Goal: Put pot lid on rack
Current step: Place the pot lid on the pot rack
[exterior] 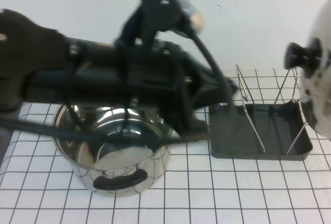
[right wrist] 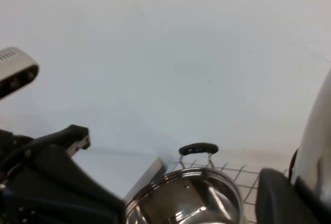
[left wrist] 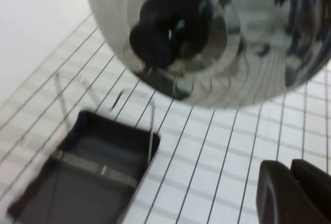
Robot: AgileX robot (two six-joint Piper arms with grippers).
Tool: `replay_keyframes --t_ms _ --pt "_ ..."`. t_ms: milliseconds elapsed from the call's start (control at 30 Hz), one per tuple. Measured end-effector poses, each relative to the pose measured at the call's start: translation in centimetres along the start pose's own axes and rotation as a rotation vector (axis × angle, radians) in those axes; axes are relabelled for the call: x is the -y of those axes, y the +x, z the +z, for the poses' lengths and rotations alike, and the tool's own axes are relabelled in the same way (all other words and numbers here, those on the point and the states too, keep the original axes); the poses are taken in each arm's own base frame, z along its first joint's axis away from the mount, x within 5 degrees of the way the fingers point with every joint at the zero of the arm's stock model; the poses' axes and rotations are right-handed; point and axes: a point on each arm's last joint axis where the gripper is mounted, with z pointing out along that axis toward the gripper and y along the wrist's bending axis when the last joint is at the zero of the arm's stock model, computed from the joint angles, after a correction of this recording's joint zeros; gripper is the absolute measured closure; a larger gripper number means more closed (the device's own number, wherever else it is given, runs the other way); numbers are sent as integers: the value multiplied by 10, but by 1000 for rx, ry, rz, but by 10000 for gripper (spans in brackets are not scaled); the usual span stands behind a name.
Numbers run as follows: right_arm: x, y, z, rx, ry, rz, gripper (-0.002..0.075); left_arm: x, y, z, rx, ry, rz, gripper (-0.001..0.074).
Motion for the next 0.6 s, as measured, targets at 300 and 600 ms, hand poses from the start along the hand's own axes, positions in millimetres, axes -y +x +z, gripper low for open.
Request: replay_keyframes --t_ms 300,600 --pt "52 -15 72 -142 -88 -2 678 -12 12 -33 -147 -65 -97 734" --pt "95 17 115 -272 -89 45 678 -11 15 -35 -177 -54 -105 735"
